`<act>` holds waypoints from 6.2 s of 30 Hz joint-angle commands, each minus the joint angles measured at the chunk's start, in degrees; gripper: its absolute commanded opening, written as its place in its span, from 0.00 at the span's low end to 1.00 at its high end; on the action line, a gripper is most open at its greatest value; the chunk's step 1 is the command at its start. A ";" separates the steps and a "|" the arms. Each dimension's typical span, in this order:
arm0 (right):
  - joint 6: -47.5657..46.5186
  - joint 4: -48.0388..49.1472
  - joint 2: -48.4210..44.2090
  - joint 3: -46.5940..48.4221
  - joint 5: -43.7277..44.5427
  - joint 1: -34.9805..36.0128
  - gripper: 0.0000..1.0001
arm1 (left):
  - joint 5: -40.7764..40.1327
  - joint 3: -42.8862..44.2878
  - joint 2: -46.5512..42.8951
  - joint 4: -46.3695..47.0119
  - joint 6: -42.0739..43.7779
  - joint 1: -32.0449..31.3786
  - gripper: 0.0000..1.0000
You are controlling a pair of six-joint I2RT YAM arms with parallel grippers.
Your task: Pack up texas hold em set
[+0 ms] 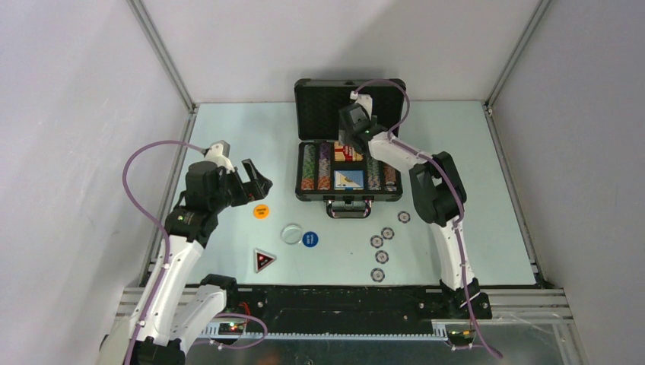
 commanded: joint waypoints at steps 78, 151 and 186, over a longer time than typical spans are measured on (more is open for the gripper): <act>-7.48 -7.52 -14.69 -6.37 6.27 3.30 0.72 | 2.08 -0.66 0.15 2.35 0.43 0.49 0.98; 5.95 -14.42 -2.83 -7.53 -10.90 35.48 0.92 | -21.40 -0.88 -8.73 -3.77 3.02 1.55 0.98; 5.37 -15.36 -1.55 -10.06 -12.98 37.51 0.82 | -19.82 -0.87 -8.37 -3.65 3.22 1.56 0.98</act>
